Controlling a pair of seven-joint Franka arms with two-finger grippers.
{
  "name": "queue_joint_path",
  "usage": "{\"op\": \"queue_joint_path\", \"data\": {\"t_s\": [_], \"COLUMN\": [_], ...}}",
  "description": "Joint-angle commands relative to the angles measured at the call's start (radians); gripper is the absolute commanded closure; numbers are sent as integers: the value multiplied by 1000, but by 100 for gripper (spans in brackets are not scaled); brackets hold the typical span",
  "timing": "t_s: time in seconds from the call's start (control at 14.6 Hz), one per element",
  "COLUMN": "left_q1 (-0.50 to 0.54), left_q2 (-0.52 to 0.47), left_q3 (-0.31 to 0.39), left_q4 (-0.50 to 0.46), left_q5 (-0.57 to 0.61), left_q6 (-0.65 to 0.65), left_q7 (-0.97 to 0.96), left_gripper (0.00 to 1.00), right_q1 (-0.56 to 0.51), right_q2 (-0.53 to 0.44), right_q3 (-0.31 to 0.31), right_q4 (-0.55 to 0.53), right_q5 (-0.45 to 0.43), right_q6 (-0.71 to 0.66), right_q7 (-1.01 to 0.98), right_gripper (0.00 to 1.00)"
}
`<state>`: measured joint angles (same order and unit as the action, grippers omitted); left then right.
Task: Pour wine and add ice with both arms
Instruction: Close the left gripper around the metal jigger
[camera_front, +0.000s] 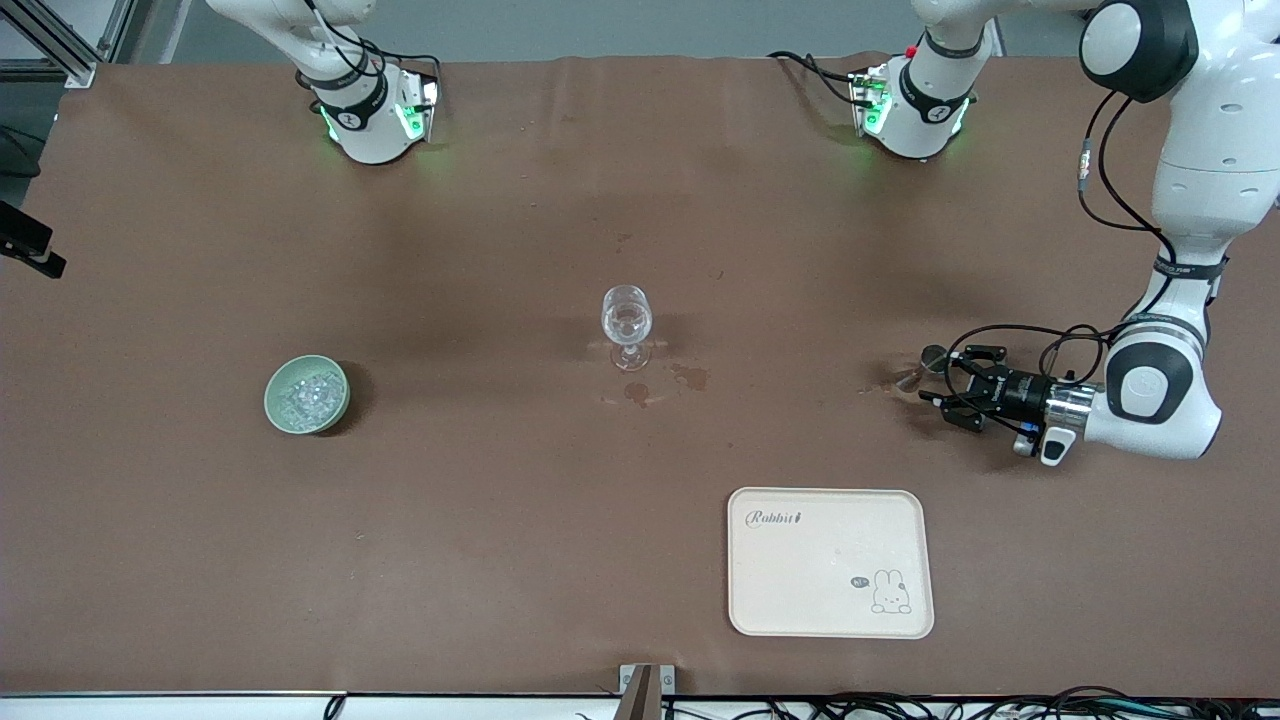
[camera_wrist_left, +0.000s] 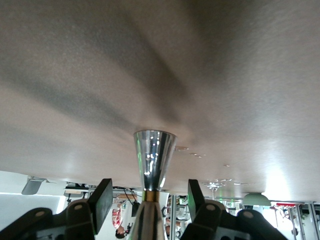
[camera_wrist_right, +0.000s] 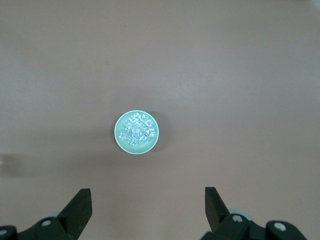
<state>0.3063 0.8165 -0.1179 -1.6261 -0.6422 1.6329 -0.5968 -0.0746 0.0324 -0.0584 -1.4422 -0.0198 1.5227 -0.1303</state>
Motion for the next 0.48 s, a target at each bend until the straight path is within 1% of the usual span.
{"op": "queue_joint_path", "data": {"t_s": [0.0,0.27,0.41], "left_q1": [7,7,5], "left_q2": [0,0,1], "left_q3": [-2,-6,-6], "left_q4": [-15,-15,-15], "left_q5": [-20,-25,-49], "left_q6": [-8,-16,-30], "left_q7": [32,32,32], "left_gripper": [35,44,48], "right_q1": [-19,-31,-33], "right_q2": [-14,-14,-14], "right_q3": [11,11,11], "right_q4": [-23,-23,-23], "right_q5": [11,11,11], "right_q6": [11,24,25], "right_q7": [-2,-2,-2], "right_gripper": [0,0,0]}}
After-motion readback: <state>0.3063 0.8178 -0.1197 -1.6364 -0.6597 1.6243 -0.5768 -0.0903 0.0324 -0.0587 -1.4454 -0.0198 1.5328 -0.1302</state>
